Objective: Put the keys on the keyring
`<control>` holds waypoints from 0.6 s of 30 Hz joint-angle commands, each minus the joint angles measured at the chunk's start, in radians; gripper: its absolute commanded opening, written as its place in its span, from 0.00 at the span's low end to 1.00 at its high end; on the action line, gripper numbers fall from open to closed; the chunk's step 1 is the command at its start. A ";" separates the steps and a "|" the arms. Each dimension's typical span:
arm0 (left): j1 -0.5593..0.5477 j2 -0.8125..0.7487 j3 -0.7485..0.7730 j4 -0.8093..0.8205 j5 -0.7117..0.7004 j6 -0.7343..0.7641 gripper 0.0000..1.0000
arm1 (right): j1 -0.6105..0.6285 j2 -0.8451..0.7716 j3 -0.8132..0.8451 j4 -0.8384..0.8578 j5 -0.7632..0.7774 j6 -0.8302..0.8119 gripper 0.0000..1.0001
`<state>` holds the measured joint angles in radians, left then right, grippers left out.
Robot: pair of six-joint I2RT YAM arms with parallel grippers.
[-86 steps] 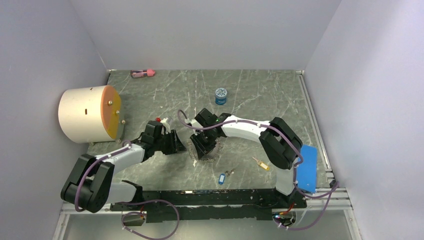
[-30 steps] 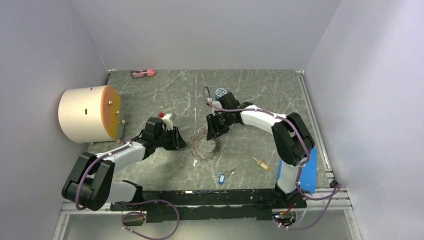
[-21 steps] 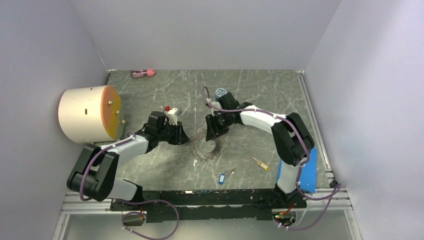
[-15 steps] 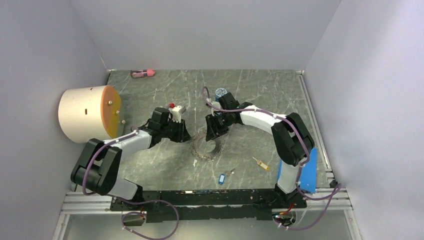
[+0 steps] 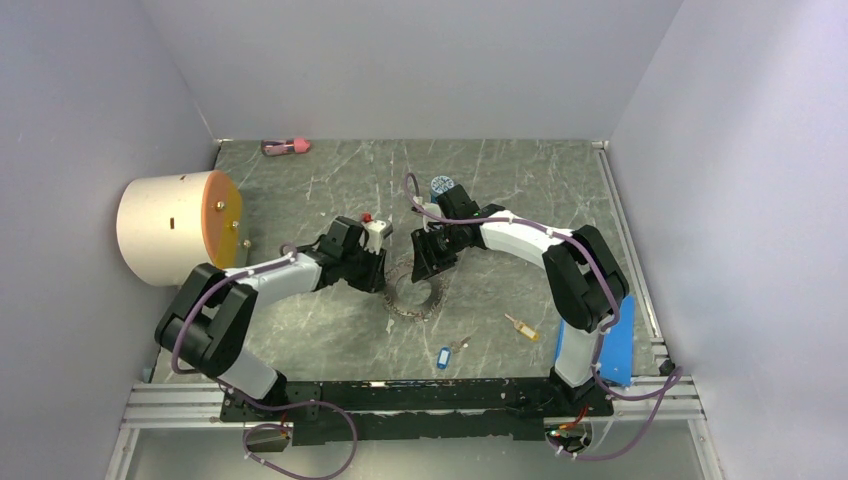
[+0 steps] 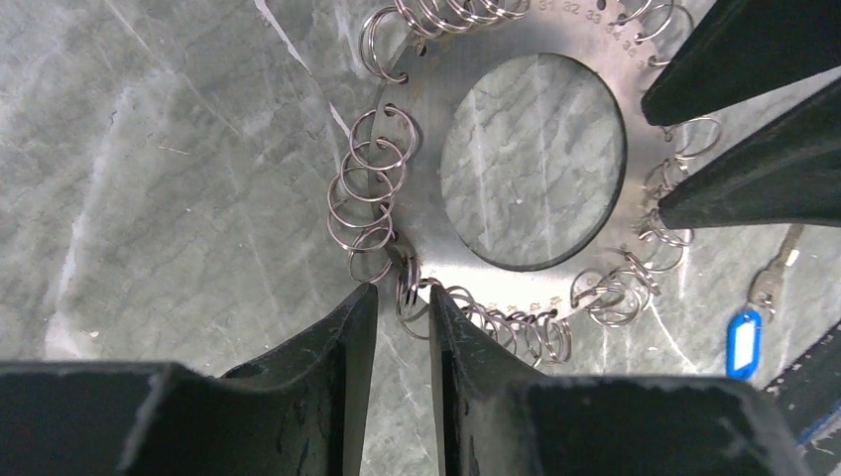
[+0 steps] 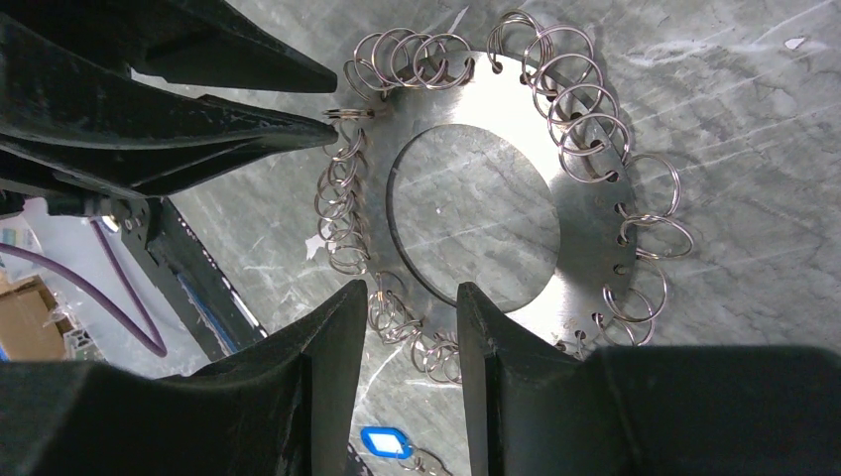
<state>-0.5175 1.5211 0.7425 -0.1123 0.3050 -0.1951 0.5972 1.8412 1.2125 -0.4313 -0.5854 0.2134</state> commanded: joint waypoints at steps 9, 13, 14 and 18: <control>-0.078 0.067 0.097 -0.061 -0.161 0.069 0.30 | -0.005 -0.014 -0.002 0.024 -0.013 0.003 0.42; -0.088 0.053 0.105 -0.061 -0.161 0.062 0.28 | -0.005 -0.021 -0.006 0.026 -0.009 0.001 0.42; -0.089 0.048 0.104 -0.057 -0.157 0.059 0.28 | -0.005 -0.022 -0.007 0.025 -0.008 0.001 0.42; -0.091 0.042 0.101 -0.044 -0.142 0.050 0.26 | -0.005 -0.020 -0.007 0.027 -0.010 -0.001 0.42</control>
<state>-0.6022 1.5833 0.8143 -0.1703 0.1600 -0.1509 0.5968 1.8412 1.2106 -0.4309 -0.5854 0.2131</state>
